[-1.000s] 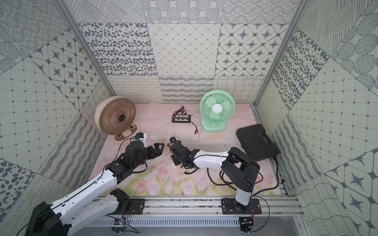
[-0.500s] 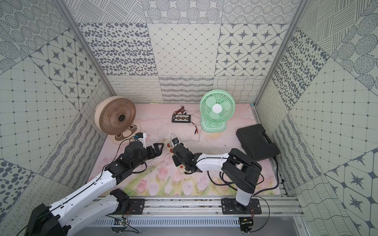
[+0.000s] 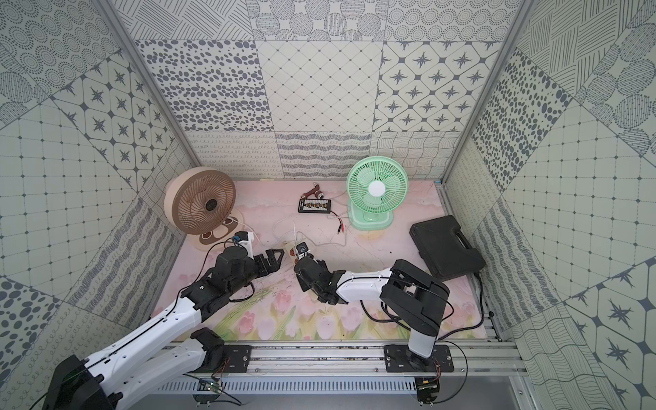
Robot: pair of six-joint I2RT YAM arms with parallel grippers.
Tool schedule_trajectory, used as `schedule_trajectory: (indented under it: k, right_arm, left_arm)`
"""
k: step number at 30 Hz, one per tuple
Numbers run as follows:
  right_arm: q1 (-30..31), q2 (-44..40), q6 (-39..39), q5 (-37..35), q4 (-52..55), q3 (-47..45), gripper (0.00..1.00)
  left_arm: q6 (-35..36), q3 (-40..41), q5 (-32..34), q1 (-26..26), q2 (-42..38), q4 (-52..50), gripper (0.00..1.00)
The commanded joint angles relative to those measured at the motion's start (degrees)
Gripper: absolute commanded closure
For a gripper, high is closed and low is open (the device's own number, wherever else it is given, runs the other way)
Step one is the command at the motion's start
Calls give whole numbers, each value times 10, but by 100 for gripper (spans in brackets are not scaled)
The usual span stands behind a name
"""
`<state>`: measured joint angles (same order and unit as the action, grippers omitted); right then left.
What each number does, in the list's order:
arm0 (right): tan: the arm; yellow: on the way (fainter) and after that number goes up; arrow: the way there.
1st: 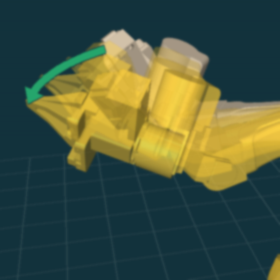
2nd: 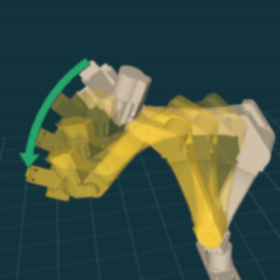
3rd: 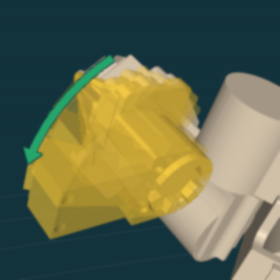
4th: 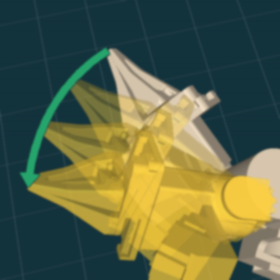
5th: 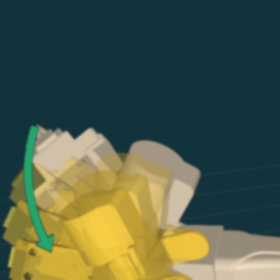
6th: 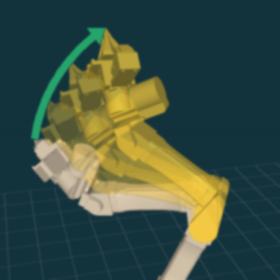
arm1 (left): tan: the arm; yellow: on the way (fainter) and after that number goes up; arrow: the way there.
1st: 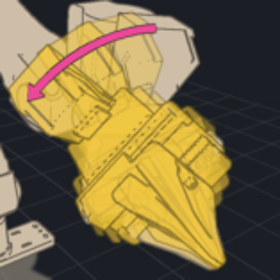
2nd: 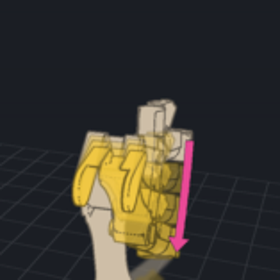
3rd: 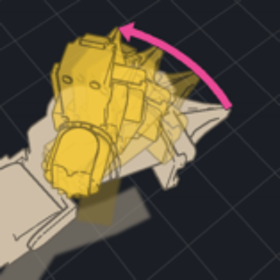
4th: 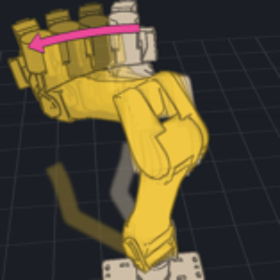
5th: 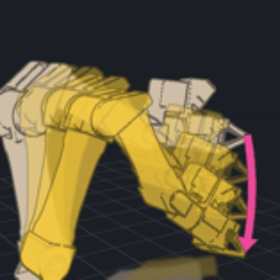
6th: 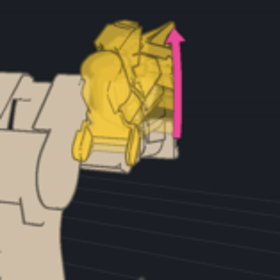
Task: Plug the desk fan into the power strip
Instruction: Insert the plug into the socket.
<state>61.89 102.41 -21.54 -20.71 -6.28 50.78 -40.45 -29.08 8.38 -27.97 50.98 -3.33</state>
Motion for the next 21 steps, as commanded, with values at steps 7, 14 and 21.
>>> schedule_trajectory:
  k: [7, 14, 21]
  right_arm:
    - [13, 66, -44, 107, 137, -64, 100]
    - [11, 70, -46, 109, 138, -56, 100]
    - [9, 37, -42, 104, 159, -32, 86]
  left_arm:
    - [8, 3, 1, 3, -4, 5, 1]
    - [9, 3, 3, 2, -6, 3, 1]
    - [8, 4, 2, 3, -4, 6, 0]
